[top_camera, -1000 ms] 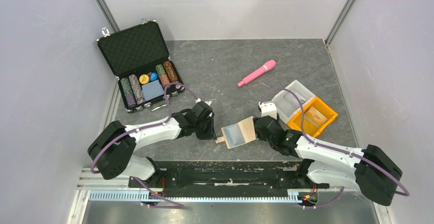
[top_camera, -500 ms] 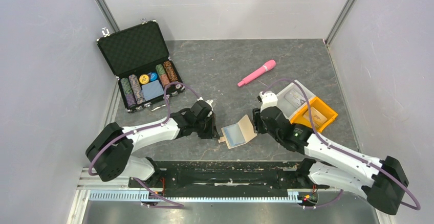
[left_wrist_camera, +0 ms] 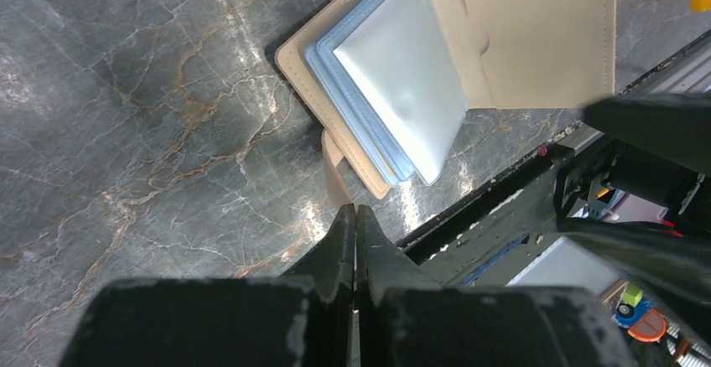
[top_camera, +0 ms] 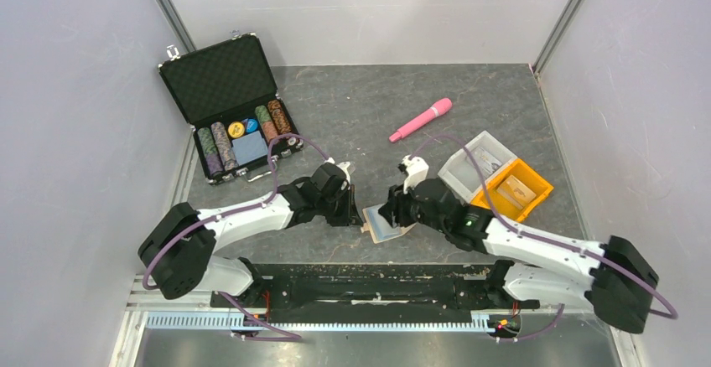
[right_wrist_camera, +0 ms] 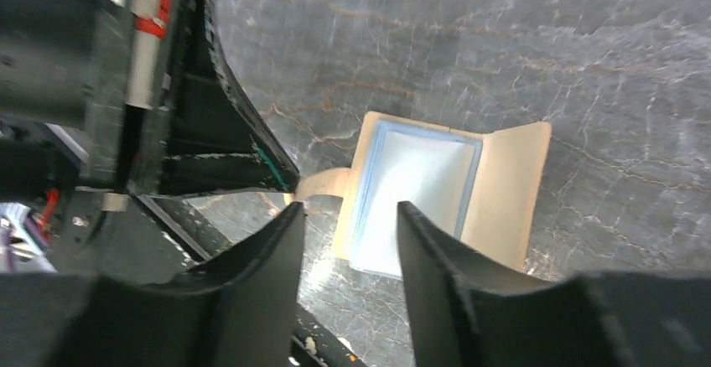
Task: Take the credit cards out of the card holder
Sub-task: Open the card holder at the center of the board, then remove the credit card from the card holder.
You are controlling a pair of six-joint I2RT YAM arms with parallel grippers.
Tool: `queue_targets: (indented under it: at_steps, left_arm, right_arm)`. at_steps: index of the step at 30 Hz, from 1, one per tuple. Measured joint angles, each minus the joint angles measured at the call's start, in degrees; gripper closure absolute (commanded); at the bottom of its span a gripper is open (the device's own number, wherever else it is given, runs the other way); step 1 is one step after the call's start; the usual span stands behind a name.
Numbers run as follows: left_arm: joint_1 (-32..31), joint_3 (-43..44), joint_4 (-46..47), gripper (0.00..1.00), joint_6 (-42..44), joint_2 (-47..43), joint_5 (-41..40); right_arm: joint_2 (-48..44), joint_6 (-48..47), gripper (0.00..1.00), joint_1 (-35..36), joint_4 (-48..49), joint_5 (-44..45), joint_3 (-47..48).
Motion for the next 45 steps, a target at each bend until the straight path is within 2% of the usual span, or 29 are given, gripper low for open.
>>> queue_targets:
  at_steps: [8,12,16,26,34,40,45]
  left_arm:
    - [0.0,-0.17,0.26,0.98,0.0,-0.13,0.37]
    - [0.0,-0.79,0.39,0.98,0.0,-0.13,0.35]
    - [0.0,-1.01,0.39,0.98,0.0,-0.13,0.33]
    - [0.0,-1.01,0.39,0.98,0.0,-0.15,0.24]
    - [0.0,-1.51,0.39,0.98,0.0,-1.07,-0.24]
    - [0.0,-1.64,0.39,0.98,-0.02,-1.16,-0.74]
    - [0.0,-1.64,0.39,0.98,-0.02,-1.22,-0.9]
  right_arm:
    - [11.91,-0.07,0.33,3.15,1.55,0.76,0.0]
    - [14.53,-0.33,0.21,3.91,1.64,2.49,0.0]
    - [16.11,-0.85,0.18,4.26,2.27,3.74,-0.02]
    - [19.02,-1.55,0.17,6.69,3.19,8.98,-0.11]
    - [20.11,-1.92,0.28,9.18,1.97,13.62,-0.09]
    - [20.11,-1.9,0.25,9.29,1.64,15.69,-0.09]
    - [20.11,-1.88,0.35,9.55,1.53,16.85,-0.09]
